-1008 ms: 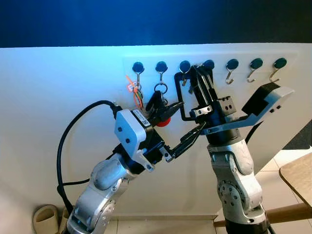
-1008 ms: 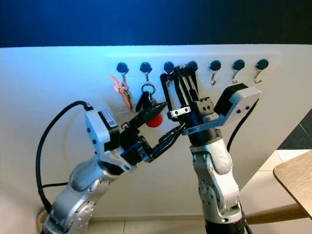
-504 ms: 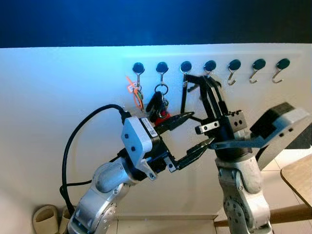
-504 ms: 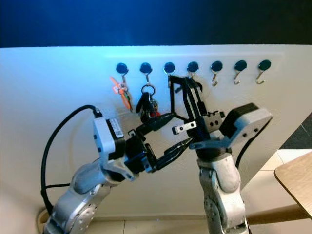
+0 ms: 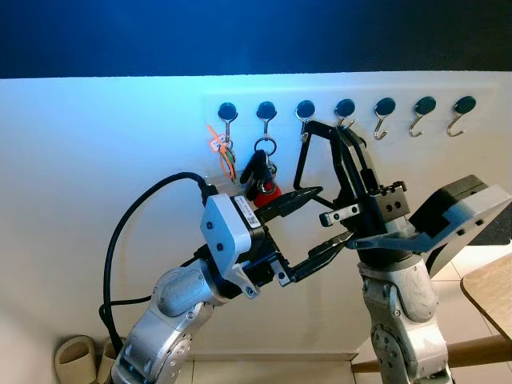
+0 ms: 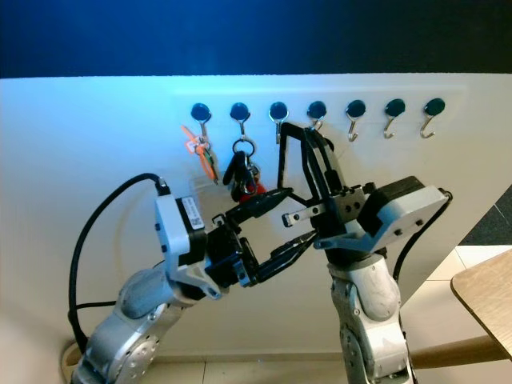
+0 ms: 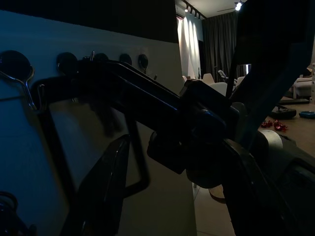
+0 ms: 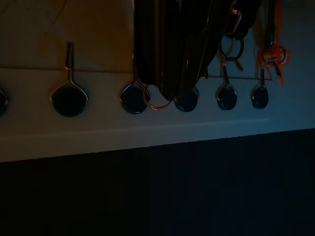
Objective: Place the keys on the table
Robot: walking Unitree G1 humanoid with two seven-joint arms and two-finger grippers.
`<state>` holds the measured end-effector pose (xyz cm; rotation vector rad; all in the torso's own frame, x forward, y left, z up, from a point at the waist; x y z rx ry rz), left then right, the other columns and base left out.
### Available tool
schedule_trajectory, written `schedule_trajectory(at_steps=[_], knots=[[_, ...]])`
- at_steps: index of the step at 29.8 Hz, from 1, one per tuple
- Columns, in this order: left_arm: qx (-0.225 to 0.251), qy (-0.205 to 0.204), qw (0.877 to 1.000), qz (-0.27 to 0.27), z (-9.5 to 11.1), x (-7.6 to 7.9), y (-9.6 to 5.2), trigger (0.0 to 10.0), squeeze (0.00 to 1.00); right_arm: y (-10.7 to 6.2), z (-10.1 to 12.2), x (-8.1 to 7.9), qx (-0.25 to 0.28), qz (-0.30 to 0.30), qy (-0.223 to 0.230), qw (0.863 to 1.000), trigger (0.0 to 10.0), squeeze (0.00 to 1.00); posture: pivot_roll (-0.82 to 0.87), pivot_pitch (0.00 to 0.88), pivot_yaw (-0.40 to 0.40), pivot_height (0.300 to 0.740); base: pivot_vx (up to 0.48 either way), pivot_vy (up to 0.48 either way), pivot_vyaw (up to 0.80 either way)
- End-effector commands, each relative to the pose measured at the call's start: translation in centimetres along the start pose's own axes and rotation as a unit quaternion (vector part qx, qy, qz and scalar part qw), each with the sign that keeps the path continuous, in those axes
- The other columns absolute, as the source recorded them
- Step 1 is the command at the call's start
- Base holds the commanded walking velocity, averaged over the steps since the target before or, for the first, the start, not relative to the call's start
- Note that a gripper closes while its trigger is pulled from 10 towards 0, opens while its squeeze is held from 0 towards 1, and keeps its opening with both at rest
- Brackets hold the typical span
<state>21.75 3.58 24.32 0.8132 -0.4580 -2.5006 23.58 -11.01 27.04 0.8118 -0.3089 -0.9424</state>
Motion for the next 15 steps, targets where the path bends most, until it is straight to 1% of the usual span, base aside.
schedule_trajectory(at_steps=[1,6,10,15], knots=[[-0.005,0.004,1.0,0.021,-0.1,-0.6,0.1,10.0,0.0,-0.3,-1.0,-2.5,-0.023,0.068,0.018,0.997,10.0,0.0,0.02,0.092,0.024,0.74,0.0,0.0,0.0],[-0.006,0.005,1.0,0.023,-0.1,-0.6,0.1,10.0,0.0,-1.5,-2.0,-2.5,-0.051,0.069,0.013,0.996,10.0,0.0,0.02,0.092,0.024,0.74,0.0,0.0,0.0],[-0.009,0.006,1.0,0.026,-0.2,-0.6,-0.2,10.0,0.0,-2.8,-2.5,-1.6,-0.064,0.04,-0.012,0.997,10.0,0.0,0.02,0.092,0.025,0.74,0.0,0.0,0.0],[-0.013,0.01,0.999,0.034,-0.4,-0.8,-0.5,10.0,0.0,-3.6,-2.6,-0.5,-0.069,0.006,-0.047,0.997,10.0,0.0,0.02,0.092,0.028,0.74,0.0,0.0,0.0]])
Point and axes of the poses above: a point about 5 cm out from each wrist's last joint towards the gripper, its own y axis pointing out of the wrist towards the gripper, its own z axis along the axis of the wrist's last joint, x = y × z, the point moved 1 cm from there along y, pointing out of the wrist towards the gripper, and after that the axes turned 15 degrees about y, right-handed, at the moved point
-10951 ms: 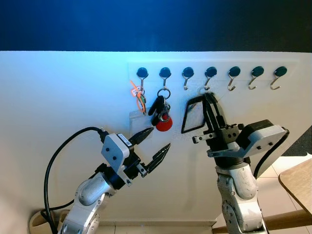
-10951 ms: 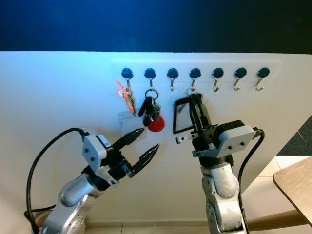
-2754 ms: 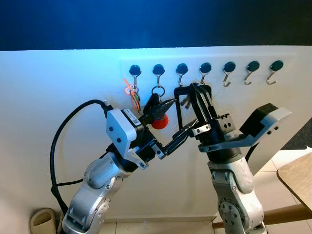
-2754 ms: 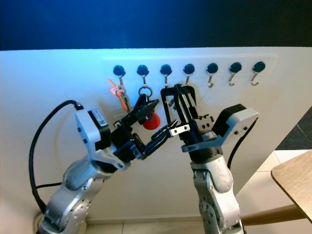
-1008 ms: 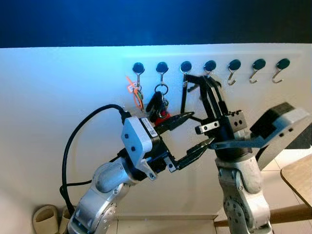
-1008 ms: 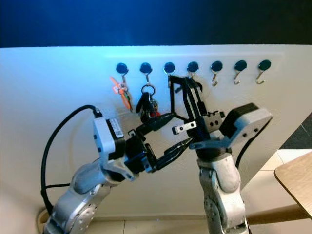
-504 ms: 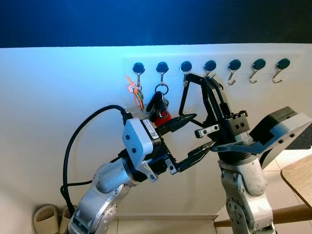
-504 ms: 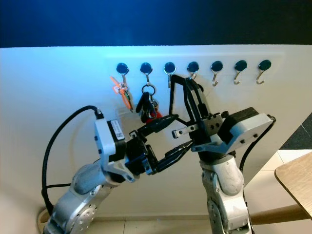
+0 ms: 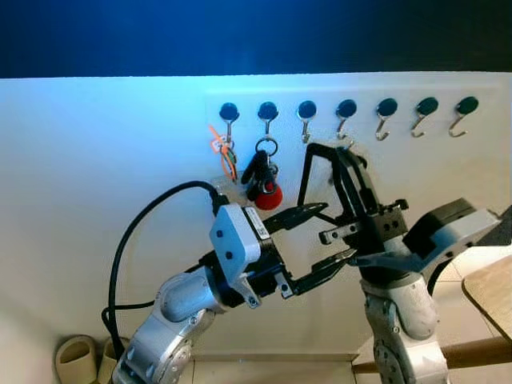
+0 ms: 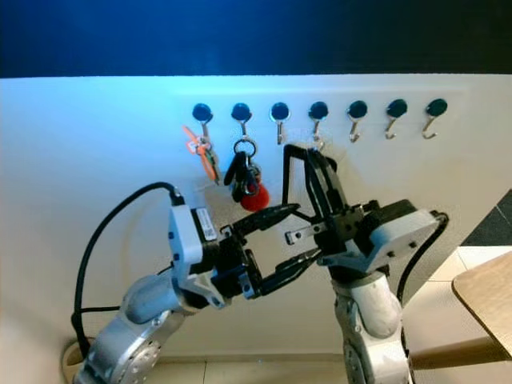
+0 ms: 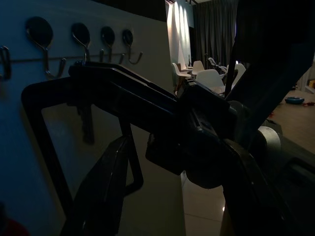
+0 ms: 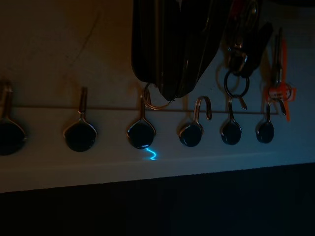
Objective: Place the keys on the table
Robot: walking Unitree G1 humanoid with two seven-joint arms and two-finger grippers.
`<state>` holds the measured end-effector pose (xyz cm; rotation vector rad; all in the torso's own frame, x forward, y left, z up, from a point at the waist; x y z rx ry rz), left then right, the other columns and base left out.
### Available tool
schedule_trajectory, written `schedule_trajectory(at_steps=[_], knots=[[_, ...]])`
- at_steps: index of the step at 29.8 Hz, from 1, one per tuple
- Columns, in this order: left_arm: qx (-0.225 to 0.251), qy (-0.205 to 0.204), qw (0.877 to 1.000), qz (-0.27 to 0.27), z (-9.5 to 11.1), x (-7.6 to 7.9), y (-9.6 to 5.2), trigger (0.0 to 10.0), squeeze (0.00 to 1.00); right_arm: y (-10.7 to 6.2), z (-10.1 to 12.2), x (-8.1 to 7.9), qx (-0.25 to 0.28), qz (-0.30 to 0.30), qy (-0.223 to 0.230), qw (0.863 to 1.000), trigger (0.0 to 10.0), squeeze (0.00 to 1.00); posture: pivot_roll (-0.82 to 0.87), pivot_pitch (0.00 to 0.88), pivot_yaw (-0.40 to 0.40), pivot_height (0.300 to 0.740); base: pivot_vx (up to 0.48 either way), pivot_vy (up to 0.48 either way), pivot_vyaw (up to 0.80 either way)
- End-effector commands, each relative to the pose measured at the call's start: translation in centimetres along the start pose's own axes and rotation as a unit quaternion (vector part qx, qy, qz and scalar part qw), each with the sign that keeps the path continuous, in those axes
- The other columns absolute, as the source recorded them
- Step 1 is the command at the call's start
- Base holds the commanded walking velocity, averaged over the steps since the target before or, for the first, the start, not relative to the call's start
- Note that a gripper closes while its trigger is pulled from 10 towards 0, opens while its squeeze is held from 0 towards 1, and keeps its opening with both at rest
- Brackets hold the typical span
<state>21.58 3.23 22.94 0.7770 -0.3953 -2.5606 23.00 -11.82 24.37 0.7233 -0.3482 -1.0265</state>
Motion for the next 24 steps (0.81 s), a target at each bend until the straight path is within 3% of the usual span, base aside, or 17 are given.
schedule_trajectory(at_steps=[1,4,6,11,15,20,24], knots=[[0.01,0.024,0.998,0.058,0.7,-1.7,-0.2,10.0,0.0,-1.0,-1.5,-1.2,-0.039,0.029,0.0,0.999,10.0,0.0,0.02,0.092,0.028,0.74,0.0,0.0,0.0],[0.008,0.027,0.997,0.065,0.6,-1.9,-0.3,10.0,0.0,-1.4,-1.6,-0.9,-0.043,0.022,-0.013,0.999,10.0,0.0,0.02,0.093,0.027,0.74,0.0,0.0,0.0],[-0.002,0.034,0.995,0.089,0.1,-2.4,-0.8,10.0,0.0,-2.7,-2.6,-0.3,-0.068,0.009,-0.039,0.997,10.0,0.0,0.02,0.093,0.028,0.74,0.0,0.0,0.0],[-0.024,0.038,0.993,0.108,-0.7,-2.8,-1.8,10.0,0.0,-4.3,-3.7,0.8,-0.098,-0.028,-0.047,0.994,10.0,0.0,0.02,0.092,0.026,0.74,0.0,0.0,0.0],[-0.061,0.04,0.99,0.122,-2.2,-2.9,-3.2,10.0,0.0,-7.2,-5.6,3.2,-0.156,-0.11,-0.053,0.98,10.0,0.0,0.02,0.09,0.023,0.74,0.0,0.0,0.0],[-0.118,0.033,0.981,0.149,-4.4,-3.0,-5.9,10.0,0.0,-10.5,-6.9,4.7,-0.209,-0.141,-0.07,0.965,10.0,0.0,0.02,0.09,0.021,0.74,0.0,0.0,0.0],[-0.127,0.026,0.981,0.146,-4.8,-2.8,-6.5,10.0,0.0,-10.4,-6.8,4.8,-0.205,-0.141,-0.071,0.966,10.0,0.0,0.02,0.09,0.022,0.74,0.0,0.0,0.0]])
Point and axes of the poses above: a point about 5 cm out from each wrist's last joint towards the gripper, its own y axis pointing out of the wrist towards the gripper, its own z axis along the axis of the wrist's last joint, x = y × z, the point moved 1 cm from there along y, pointing out of the wrist towards the gripper, and after that the axes turned 15 degrees about y, right-handed, at the moved point
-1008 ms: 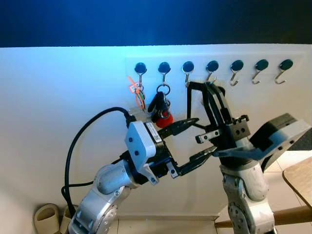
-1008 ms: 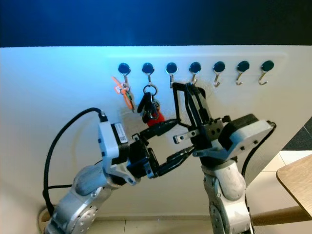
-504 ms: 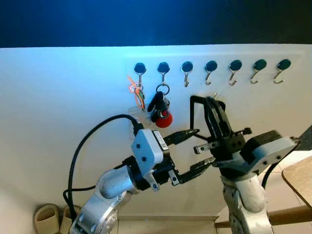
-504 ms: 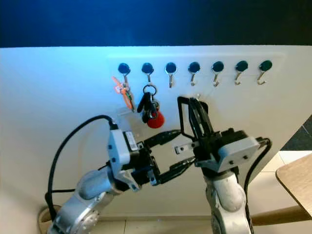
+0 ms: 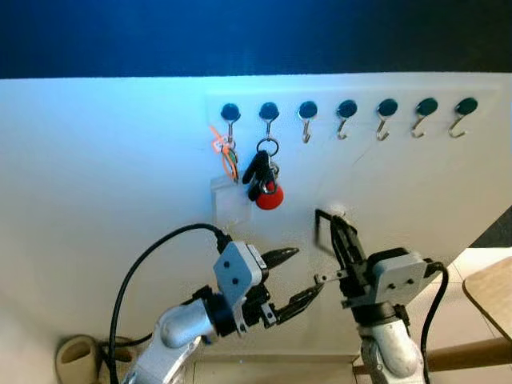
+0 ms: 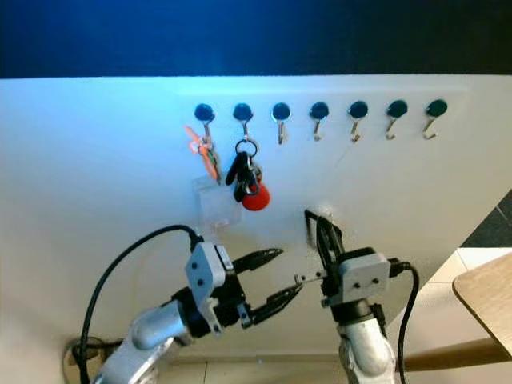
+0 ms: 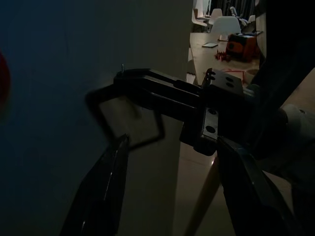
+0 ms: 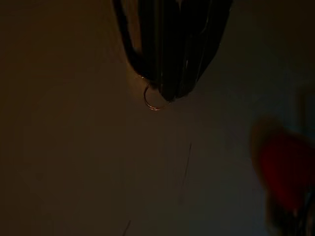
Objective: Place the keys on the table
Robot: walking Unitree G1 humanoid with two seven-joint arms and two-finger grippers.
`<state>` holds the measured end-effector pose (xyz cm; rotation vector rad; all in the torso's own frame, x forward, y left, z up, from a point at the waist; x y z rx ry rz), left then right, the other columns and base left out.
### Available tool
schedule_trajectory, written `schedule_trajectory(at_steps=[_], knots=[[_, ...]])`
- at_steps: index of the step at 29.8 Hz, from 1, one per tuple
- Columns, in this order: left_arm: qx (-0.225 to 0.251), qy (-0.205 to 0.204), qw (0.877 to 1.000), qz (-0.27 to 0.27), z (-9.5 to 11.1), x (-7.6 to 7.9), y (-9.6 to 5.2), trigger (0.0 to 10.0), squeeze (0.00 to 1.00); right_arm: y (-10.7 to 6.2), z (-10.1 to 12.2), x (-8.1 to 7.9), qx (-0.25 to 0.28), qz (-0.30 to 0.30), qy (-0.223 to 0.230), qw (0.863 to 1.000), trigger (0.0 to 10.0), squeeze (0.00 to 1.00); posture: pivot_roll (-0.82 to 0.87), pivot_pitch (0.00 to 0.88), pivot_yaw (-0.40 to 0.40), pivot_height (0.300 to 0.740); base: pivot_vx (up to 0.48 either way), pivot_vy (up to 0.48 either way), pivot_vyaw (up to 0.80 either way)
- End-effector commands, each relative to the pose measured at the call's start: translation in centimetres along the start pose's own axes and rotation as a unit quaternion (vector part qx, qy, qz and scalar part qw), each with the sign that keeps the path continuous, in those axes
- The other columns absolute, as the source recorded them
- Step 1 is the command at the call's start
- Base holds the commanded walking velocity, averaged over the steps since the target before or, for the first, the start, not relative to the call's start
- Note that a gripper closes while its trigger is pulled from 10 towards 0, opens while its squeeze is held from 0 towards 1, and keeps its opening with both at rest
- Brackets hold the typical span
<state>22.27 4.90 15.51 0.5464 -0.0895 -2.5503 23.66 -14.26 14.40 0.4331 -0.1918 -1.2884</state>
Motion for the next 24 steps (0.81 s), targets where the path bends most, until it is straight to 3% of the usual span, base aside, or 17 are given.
schedule_trajectory(at_steps=[1,8,13,16,18,21,24], knots=[[0.013,0.051,0.991,0.125,1.1,-4.6,-2.5,10.0,0.0,-2.0,-0.8,2.1,-0.036,-0.04,-0.015,0.998,10.0,0.0,0.02,0.09,0.023,0.74,0.0,0.0,0.0],[-0.011,0.041,0.994,0.096,-0.2,-3.8,-3.0,10.0,0.0,-0.4,0.8,1.4,0.012,-0.037,0.004,0.999,10.0,0.0,0.02,0.091,0.025,0.74,0.0,0.0,0.0],[-0.057,0.03,0.993,0.102,-2.6,-4.0,-5.1,10.0,0.0,-0.9,0.3,1.3,0.005,-0.034,0.001,0.999,10.0,0.0,0.02,0.087,0.024,0.74,0.0,0.0,0.0],[-0.103,0.02,0.988,0.113,-4.7,-4.0,-7.6,10.0,0.0,-1.9,-0.4,1.5,-0.01,-0.038,-0.002,0.999,10.0,0.0,0.02,0.087,0.023,0.74,0.0,0.0,0.0],[-0.11,0.017,0.987,0.117,-4.9,-4.1,-8.4,10.0,0.0,-2.1,-0.5,1.6,-0.014,-0.044,0.0,0.999,10.0,0.0,0.02,0.086,0.023,0.74,0.0,0.0,0.0],[-0.103,0.01,0.988,0.111,-4.6,-3.9,-8.3,10.0,0.0,-1.9,-0.4,1.8,-0.014,-0.048,0.002,0.999,10.0,0.0,0.01,0.086,0.023,0.74,0.0,0.0,0.0],[-0.083,-0.001,0.993,0.086,-4.0,-3.1,-7.0,10.0,0.0,-1.7,-0.5,1.8,-0.016,-0.044,0.006,0.999,10.0,0.0,0.01,0.085,0.021,0.74,0.0,0.0,0.0]])
Point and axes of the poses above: a point about 5 cm out from each wrist's last joint towards the gripper, its own y axis pointing out of the wrist towards the gripper, its own z axis along the axis of the wrist's last joint, x = y × z, the point moved 1 cm from there along y, pointing out of the wrist towards the gripper, and after that the axes turned 15 degrees about y, right-handed, at the moved point
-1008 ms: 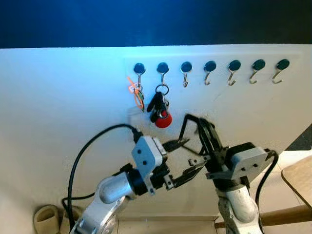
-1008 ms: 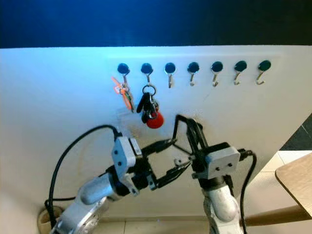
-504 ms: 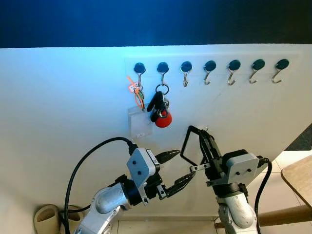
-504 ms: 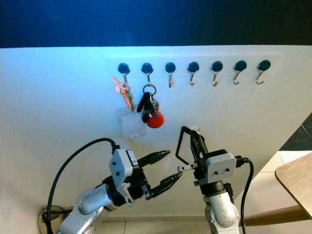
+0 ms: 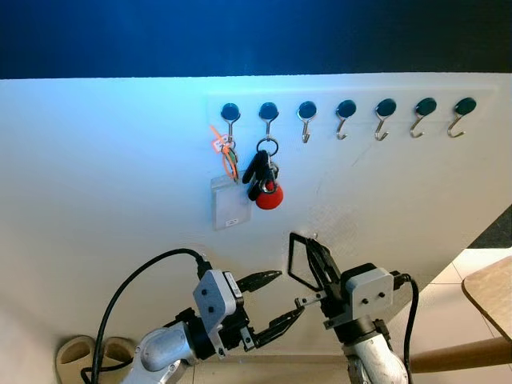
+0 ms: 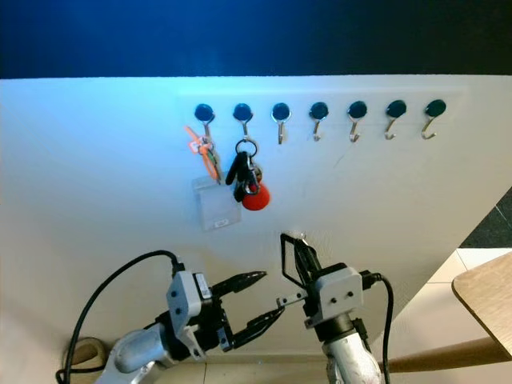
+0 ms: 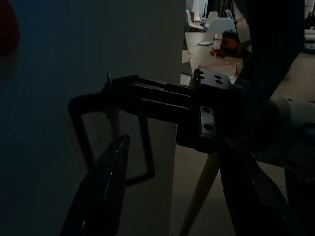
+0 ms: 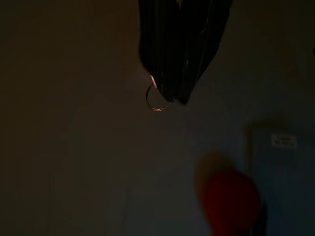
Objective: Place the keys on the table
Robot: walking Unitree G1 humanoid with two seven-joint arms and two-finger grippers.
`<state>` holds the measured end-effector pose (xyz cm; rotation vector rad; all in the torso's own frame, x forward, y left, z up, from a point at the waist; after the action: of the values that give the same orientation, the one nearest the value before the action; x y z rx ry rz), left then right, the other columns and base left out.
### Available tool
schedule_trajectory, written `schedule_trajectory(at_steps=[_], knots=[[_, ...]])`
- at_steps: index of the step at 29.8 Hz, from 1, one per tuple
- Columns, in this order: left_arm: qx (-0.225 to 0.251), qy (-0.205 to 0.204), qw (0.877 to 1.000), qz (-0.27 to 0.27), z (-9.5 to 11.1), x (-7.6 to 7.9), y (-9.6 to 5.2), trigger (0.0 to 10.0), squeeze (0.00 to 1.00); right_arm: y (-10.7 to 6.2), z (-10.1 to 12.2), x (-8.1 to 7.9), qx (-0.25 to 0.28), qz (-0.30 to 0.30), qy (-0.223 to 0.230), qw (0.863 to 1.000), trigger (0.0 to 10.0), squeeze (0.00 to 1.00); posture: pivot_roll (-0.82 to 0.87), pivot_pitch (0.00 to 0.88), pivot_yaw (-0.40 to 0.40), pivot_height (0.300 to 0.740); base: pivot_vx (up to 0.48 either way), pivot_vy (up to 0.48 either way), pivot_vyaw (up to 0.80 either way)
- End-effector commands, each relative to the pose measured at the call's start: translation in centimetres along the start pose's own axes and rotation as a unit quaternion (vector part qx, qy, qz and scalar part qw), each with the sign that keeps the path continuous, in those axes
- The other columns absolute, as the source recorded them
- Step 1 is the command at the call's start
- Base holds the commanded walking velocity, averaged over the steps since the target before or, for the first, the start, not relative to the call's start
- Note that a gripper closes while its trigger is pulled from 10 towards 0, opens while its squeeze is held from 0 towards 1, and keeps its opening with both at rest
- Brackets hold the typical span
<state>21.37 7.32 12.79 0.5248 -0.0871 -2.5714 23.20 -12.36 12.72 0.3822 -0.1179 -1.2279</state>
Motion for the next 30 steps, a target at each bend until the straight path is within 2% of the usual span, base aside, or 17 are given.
schedule_trajectory(at_steps=[1,5,10,12,19,25,26,27,28,29,30], knots=[[-0.076,0.007,0.993,0.091,-1.6,-3.4,-3.6,10.0,0.0,-1.1,1.3,3.4,0.025,-0.069,-0.009,0.997,10.0,0.0,0.01,0.086,0.021,0.74,0.0,0.0,0.0],[-0.073,0.009,0.993,0.095,-1.5,-3.5,-2.8,10.0,0.0,-0.9,1.3,3.1,0.025,-0.061,-0.002,0.998,10.0,0.0,0.01,0.084,0.021,0.74,0.0,0.0,0.0],[-0.078,0.022,0.992,0.093,-1.5,-3.3,-0.6,10.0,0.0,0.0,1.3,1.5,0.025,-0.01,0.022,0.999,10.0,0.0,0.01,0.084,0.023,0.74,0.0,0.0,0.0],[-0.082,0.025,0.992,0.094,-1.5,-3.3,-0.2,10.0,0.0,0.3,1.3,0.9,0.023,0.006,0.026,0.999,10.0,0.0,0.01,0.084,0.023,0.74,0.0,0.0,0.0],[-0.059,0.025,0.994,0.083,-0.4,-3.0,2.0,10.0,0.0,1.6,1.7,-0.7,0.02,0.058,0.037,0.997,10.0,0.0,0.01,0.09,0.024,0.74,0.0,0.0,0.0],[-0.054,0.018,0.995,0.082,0.0,-2.7,2.8,10.0,0.0,2.0,1.9,-2.0,0.011,0.106,0.036,0.994,10.0,0.0,0.01,0.096,0.021,0.74,0.0,0.0,0.0],[-0.053,0.015,0.995,0.082,0.1,-2.7,2.8,10.0,0.1,2.1,1.9,-2.1,0.011,0.109,0.036,0.993,10.0,0.0,0.01,0.096,0.021,0.74,0.0,0.0,0.0],[-0.052,0.012,0.995,0.083,0.1,-2.7,2.8,10.0,0.67,2.1,1.9,-2.1,0.01,0.11,0.039,0.993,10.0,0.0,0.01,0.097,0.019,0.74,0.0,0.0,0.0],[-0.052,0.012,0.995,0.083,0.1,-2.7,2.8,10.0,0.67,2.1,1.9,-2.1,0.01,0.11,0.039,0.993,10.0,0.0,0.01,0.097,0.019,0.74,0.0,0.0,0.0],[-0.051,0.009,0.995,0.083,0.1,-2.7,2.7,10.0,1.0,2.1,1.9,-2.2,0.009,0.111,0.041,0.993,10.0,0.0,0.01,0.097,0.019,0.74,0.0,0.0,0.0],[-0.052,0.009,0.995,0.085,0.2,-2.8,2.6,10.0,1.0,2.1,1.9,-2.1,0.007,0.111,0.042,0.993,10.0,0.0,0.02,0.097,0.018,0.74,0.0,0.0,0.0]])
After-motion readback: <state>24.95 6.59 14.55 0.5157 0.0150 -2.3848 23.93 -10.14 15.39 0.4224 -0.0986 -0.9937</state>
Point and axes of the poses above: a point about 5 cm out from each wrist's last joint towards the gripper, its own y axis pointing out of the wrist towards the gripper, its own z axis along the axis of the wrist's last joint, x = y × z, the point moved 1 cm from there along y, pointing out of the wrist towards the gripper, and after that the axes turned 15 degrees about y, right-handed, at the moved point
